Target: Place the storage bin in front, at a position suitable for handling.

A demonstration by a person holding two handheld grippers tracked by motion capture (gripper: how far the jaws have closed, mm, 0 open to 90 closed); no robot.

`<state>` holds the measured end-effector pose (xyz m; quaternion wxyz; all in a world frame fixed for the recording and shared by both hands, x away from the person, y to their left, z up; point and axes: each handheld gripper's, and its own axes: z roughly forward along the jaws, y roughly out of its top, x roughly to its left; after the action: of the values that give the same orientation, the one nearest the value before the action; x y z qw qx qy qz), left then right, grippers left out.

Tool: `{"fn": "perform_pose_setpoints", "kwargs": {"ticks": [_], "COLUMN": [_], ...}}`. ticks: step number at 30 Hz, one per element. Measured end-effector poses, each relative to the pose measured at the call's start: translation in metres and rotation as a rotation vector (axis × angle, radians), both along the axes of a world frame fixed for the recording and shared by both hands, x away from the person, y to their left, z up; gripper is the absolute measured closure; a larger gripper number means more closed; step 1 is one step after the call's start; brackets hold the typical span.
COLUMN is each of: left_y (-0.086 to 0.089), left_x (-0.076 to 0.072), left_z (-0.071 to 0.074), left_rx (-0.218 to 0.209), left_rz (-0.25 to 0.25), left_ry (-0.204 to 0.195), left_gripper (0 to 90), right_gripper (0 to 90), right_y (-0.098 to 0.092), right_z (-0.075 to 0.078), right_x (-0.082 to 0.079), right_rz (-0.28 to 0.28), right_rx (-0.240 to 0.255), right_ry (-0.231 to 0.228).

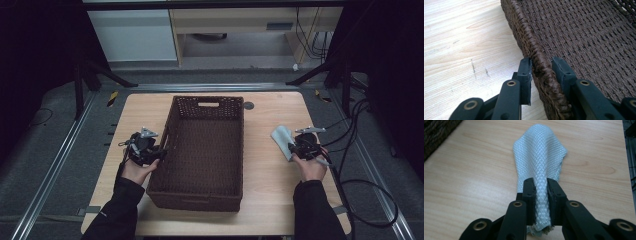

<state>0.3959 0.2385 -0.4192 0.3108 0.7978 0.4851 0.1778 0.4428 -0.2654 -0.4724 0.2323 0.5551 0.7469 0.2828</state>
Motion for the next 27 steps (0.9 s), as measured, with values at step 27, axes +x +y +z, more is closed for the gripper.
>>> {"fn": "perform_pose_setpoints", "kwargs": {"ticks": [27], "left_y": [0.007], "left_x": [0.003], "left_z": [0.0], "left_rx": [-0.011], "left_rz": [-0.018], "left_ry": [0.01], "left_gripper": [69.1], "right_gripper": [60.1], "right_y": [0.003], "right_z": [-0.002], "right_x": [-0.027], "right_rz": [0.044], "right_rx": [-0.03], "right_ry": [0.02]}}
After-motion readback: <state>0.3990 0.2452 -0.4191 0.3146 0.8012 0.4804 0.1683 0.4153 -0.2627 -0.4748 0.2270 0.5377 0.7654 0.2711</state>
